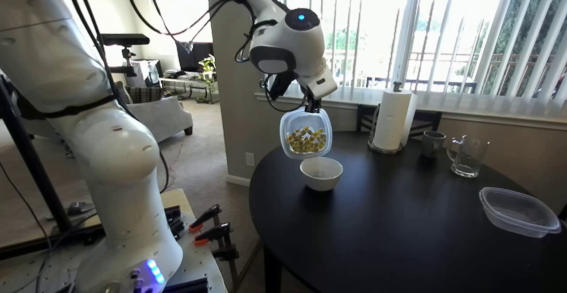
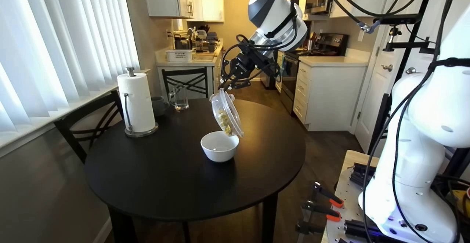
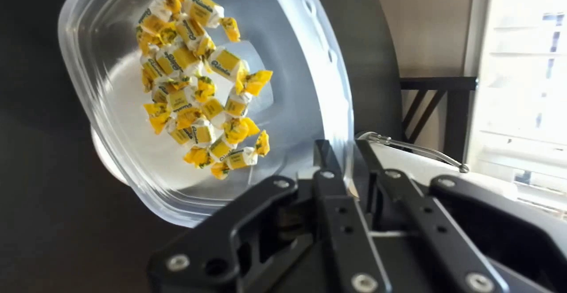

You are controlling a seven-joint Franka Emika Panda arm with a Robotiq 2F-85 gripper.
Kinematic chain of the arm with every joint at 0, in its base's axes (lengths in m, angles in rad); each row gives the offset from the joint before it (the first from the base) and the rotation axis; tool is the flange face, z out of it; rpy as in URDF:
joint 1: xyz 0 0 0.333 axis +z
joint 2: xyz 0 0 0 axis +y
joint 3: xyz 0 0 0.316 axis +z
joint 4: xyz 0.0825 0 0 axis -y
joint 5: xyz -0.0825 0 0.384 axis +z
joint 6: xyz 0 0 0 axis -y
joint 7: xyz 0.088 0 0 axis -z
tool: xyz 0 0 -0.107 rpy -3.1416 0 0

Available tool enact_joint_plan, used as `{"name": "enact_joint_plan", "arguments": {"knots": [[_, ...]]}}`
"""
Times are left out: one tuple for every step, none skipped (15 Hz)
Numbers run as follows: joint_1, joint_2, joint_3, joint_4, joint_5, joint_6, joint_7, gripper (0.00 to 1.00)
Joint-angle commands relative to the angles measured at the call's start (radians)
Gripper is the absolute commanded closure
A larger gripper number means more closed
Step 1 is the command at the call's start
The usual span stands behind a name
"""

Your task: Pour the contents of the lunchbox into the bowl

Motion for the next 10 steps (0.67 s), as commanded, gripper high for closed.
{"name": "enact_joint_plan", "arguments": {"knots": [[0.046, 0.059, -0.064, 0.057, 0.222, -0.01, -0.199, 0.96], [0.051, 0.081, -0.073, 0.076, 0.268, -0.019, -0.239, 0.96], [0.053, 0.099, -0.078, 0.091, 0.301, -0.025, -0.269, 0.96], [0.056, 0.124, -0.079, 0.113, 0.328, -0.026, -0.29, 0.96], [0.056, 0.143, -0.076, 0.13, 0.349, -0.027, -0.307, 0.96], [0.059, 0.164, -0.069, 0.148, 0.368, -0.023, -0.319, 0.96], [0.062, 0.178, -0.063, 0.162, 0.383, -0.018, -0.33, 0.96], [0.069, 0.191, -0.058, 0.175, 0.4, -0.012, -0.34, 0.96], [0.074, 0.205, -0.053, 0.189, 0.415, -0.007, -0.35, 0.96], [0.081, 0.219, -0.05, 0.203, 0.437, 0.001, -0.365, 0.96]]}}
